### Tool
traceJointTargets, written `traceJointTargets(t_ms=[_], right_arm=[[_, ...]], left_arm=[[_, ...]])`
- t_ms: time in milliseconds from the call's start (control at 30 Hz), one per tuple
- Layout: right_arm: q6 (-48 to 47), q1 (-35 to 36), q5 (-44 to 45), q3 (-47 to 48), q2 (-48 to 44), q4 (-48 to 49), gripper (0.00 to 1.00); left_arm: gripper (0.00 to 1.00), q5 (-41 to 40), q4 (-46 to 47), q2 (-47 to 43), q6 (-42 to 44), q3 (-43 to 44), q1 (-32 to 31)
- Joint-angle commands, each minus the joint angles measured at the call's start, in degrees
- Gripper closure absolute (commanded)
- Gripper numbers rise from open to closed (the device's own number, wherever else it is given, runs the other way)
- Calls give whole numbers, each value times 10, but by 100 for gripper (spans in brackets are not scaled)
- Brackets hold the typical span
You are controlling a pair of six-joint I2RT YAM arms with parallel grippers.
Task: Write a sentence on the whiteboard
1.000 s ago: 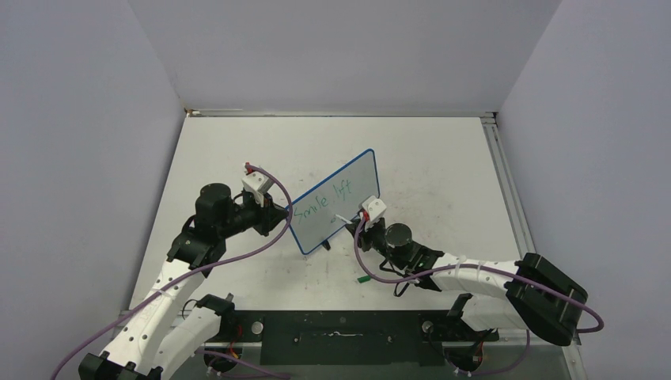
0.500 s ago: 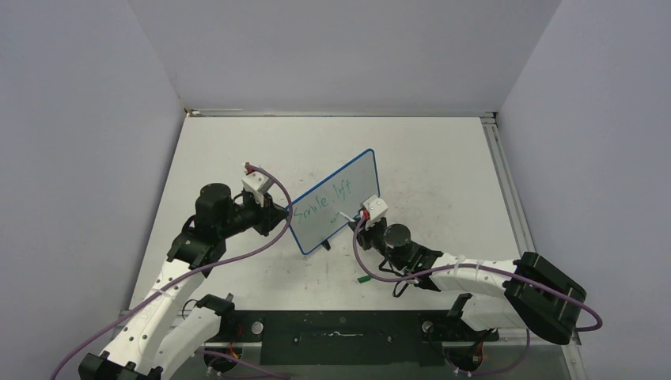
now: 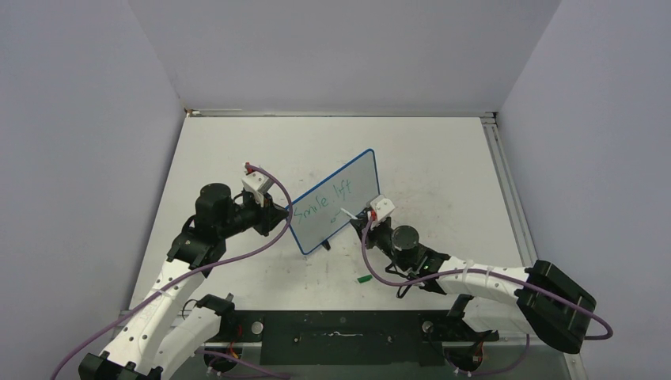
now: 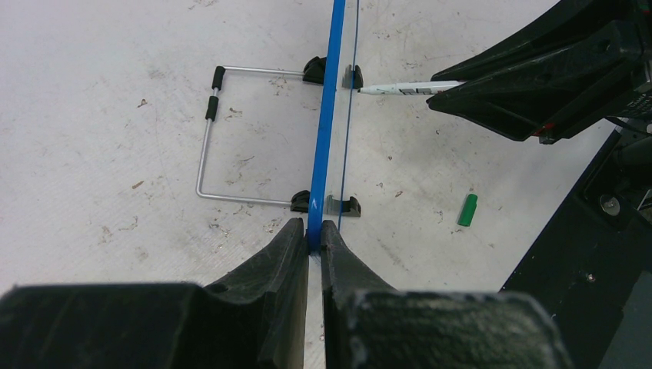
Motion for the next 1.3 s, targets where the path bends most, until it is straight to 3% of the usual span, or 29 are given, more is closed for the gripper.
traceJointTargets(t_ms=[0,1267], right_arm=[[-5,4,-20,12,-6,37,95],[10,5,6,37,87,9,95]], left_arm=[[100,1,-19,8,-4,8,-2],[100,3,-20,3,-5,7,-2]])
